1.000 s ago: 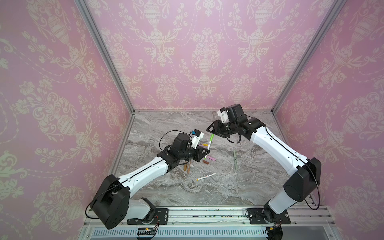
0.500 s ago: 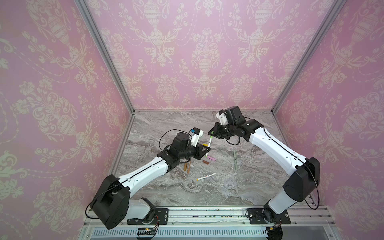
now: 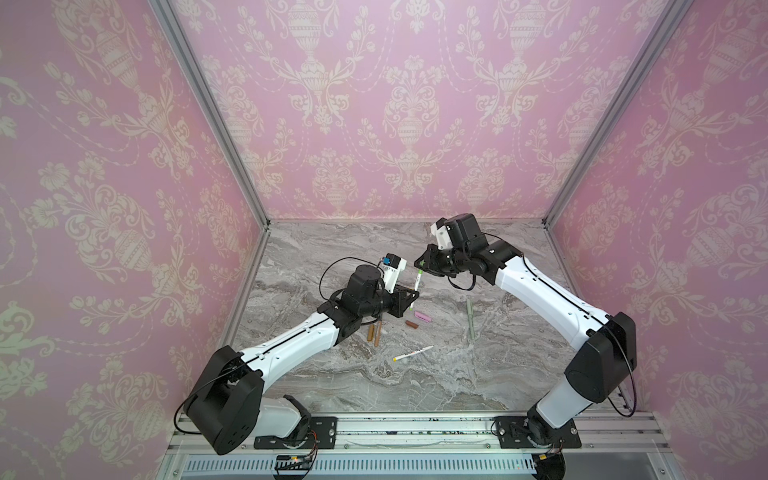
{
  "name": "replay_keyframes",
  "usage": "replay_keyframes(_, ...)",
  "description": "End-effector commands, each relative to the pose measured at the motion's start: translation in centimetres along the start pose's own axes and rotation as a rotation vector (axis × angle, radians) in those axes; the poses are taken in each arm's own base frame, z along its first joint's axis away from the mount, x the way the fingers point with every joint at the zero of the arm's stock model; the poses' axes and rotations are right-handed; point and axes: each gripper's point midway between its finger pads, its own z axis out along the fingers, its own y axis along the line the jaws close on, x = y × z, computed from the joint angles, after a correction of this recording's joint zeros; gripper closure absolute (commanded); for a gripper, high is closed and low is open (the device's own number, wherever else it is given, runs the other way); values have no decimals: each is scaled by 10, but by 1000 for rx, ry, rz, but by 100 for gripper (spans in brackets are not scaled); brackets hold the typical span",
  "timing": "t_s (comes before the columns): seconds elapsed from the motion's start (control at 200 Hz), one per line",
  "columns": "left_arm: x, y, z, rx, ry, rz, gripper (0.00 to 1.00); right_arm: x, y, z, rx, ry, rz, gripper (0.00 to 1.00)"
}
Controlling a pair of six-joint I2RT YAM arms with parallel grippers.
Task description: Insert the pens into the pen caps
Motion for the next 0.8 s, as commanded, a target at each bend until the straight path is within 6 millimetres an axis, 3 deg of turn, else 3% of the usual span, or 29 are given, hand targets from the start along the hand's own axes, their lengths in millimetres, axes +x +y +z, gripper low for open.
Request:
replay_keyframes(0.0, -122, -40, -23, 35, -400, 206, 100, 108, 3, 26, -10, 343, 73, 100)
replay_keyframes(0.155, -155, -52, -30, 41, -494, 283, 100, 153, -1, 41, -2, 431, 106, 100)
replay_keyframes(0.3, -170, -56, -35, 46, -537, 309, 100, 162, -7, 41, 17, 442, 107, 100)
replay_keyframes(0.565, -162, -51, -36, 38, -523, 289, 100, 137, 2, 36, 7, 397, 81, 100)
replay_keyframes(0.69, -146, -44, -35, 26, -481, 257, 100, 109, 9, 31, -18, 336, 80, 100)
replay_keyframes(0.796, -118, -31, -27, 22, -397, 195, 100, 68, 22, 20, -59, 226, 80, 100)
